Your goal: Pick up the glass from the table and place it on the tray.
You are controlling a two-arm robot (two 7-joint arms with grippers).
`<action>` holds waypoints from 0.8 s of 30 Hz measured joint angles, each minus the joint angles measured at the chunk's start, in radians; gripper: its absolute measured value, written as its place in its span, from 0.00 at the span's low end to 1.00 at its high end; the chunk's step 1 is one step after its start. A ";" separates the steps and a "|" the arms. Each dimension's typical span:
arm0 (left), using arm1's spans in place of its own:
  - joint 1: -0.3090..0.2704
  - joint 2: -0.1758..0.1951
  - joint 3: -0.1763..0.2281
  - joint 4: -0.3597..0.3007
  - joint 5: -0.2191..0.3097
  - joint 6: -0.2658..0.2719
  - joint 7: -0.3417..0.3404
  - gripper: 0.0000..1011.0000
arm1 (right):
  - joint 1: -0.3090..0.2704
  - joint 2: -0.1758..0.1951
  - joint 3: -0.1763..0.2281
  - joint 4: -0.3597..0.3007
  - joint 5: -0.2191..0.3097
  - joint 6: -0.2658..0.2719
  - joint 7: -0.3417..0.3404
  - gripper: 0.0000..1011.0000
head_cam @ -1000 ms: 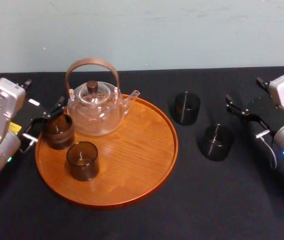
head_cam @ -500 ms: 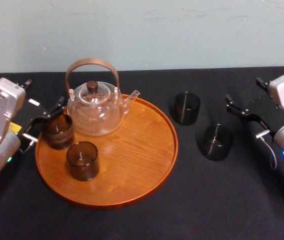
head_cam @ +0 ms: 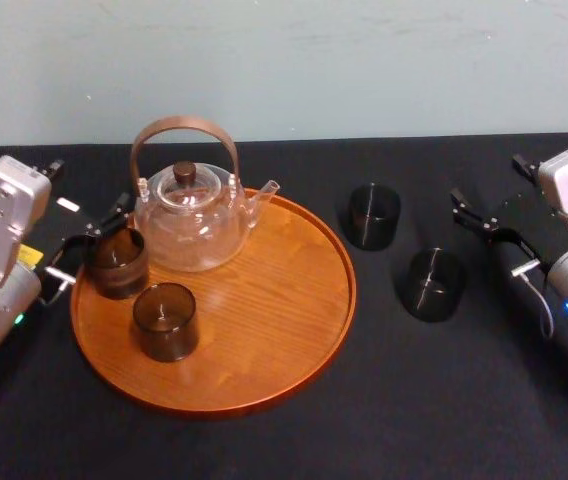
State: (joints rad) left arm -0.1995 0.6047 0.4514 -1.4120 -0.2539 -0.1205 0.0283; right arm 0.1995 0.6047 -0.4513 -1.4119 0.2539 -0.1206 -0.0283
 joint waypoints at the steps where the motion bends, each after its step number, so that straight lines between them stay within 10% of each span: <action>1: 0.000 0.000 0.000 0.000 0.000 0.000 0.000 0.99 | 0.000 0.000 0.000 0.000 0.000 0.000 0.000 0.99; 24: 0.000 0.000 0.000 0.000 0.000 0.000 0.000 0.99 | 0.000 -0.001 0.002 0.000 0.000 0.000 0.004 0.99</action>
State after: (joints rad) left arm -0.1995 0.6047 0.4514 -1.4120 -0.2539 -0.1205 0.0283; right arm 0.1995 0.6040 -0.4492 -1.4120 0.2539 -0.1204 -0.0243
